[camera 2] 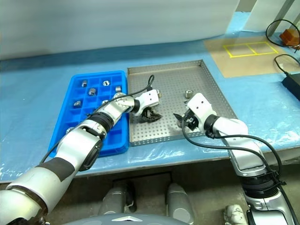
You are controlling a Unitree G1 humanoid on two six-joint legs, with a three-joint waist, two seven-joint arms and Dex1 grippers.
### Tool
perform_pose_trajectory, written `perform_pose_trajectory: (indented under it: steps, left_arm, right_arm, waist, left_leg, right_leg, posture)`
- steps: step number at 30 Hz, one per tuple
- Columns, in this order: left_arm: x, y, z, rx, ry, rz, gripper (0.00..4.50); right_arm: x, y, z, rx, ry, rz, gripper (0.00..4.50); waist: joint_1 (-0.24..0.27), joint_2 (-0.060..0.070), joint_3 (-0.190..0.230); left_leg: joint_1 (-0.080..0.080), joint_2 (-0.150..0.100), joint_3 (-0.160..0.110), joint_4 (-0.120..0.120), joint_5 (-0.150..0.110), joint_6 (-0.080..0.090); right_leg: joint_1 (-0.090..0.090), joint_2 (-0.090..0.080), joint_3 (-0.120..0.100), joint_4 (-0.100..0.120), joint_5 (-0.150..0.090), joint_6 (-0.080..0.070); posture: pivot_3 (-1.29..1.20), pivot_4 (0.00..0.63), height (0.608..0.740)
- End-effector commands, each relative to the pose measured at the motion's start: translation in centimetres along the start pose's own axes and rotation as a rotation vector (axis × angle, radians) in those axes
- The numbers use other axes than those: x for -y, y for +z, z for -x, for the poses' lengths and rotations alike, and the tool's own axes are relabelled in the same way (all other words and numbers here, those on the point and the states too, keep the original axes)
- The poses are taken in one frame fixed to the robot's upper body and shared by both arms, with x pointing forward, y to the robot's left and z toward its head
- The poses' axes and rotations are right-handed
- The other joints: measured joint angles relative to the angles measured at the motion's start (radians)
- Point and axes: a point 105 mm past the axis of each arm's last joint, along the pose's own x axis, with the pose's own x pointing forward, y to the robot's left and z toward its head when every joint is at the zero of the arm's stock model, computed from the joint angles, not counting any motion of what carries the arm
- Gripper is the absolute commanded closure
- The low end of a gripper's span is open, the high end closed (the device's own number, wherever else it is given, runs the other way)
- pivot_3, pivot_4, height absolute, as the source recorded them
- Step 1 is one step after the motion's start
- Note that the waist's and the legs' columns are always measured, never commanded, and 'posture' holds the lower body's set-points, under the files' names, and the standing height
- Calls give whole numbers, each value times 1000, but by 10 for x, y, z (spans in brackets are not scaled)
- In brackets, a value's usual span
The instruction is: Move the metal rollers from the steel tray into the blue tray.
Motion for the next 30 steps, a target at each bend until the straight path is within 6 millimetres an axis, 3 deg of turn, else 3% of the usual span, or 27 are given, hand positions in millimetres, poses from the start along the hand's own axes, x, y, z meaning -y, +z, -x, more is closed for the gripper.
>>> perform_pose_trajectory:
  steps: [1, 8, 12, 15, 19, 23, 30]
  left_arm:
    - [1, -7, 1, -43, -9, 1, 1171]
    - [-6, -9, 9, -47, -4, -15, 1171]
    - [-32, 19, 29, 78, 72, -9, 1171]
    - [-38, 39, 54, 199, 2, -51, 1171]
    - [-37, 27, 74, 156, -72, -97, 1171]
    - [-39, 20, 77, 130, -52, -99, 1171]
    - [-47, 71, 98, 472, -8, -49, 1171]
  right_arm:
    - [4, 12, 4, 44, -24, 38, 1238]
    - [5, 12, 2, 43, -24, 42, 1238]
    - [4, 10, 2, 38, -25, 42, 1238]
    - [2, 6, 1, 32, -27, 40, 1238]
    - [0, 6, -2, 34, -16, 41, 1238]
    - [2, 6, -6, 39, -11, 45, 1238]
    - [0, 12, -11, 63, 9, 45, 1238]
  waist:
    - [0, 0, 0]
    - [-1, 0, 0]
    - [-16, 0, 0]
    - [-23, -1, 1]
    - [-22, -1, 1]
    - [-20, -1, 1]
    - [-15, -3, 3]
  left_leg:
    - [0, 0, 0, 0, 0, 0]
    - [0, 0, 0, -1, 0, 0]
    - [-2, 0, 0, -2, 0, 0]
    - [-7, 0, 0, -2, 0, 0]
    - [-14, 0, 0, -2, 0, 0]
    - [-14, 0, 0, -2, 0, 0]
    - [-15, 0, 0, -1, 0, 0]
  right_leg:
    - [0, 0, 0, 0, 0, 0]
    - [0, 0, 0, -1, 0, 0]
    - [-2, 0, 0, -1, 0, 0]
    - [-8, 0, 0, -1, 0, 0]
    - [-16, 0, 0, 0, 0, 0]
    - [-16, 0, -1, 1, 0, 0]
    - [-16, 0, -1, 2, 0, 0]
  posture:
    - [-477, 150, 740]
    - [-474, 150, 740]
    - [-476, 150, 740]
    - [-466, 150, 740]
    - [-441, 150, 740]
    - [-430, 150, 740]
    - [-414, 150, 740]
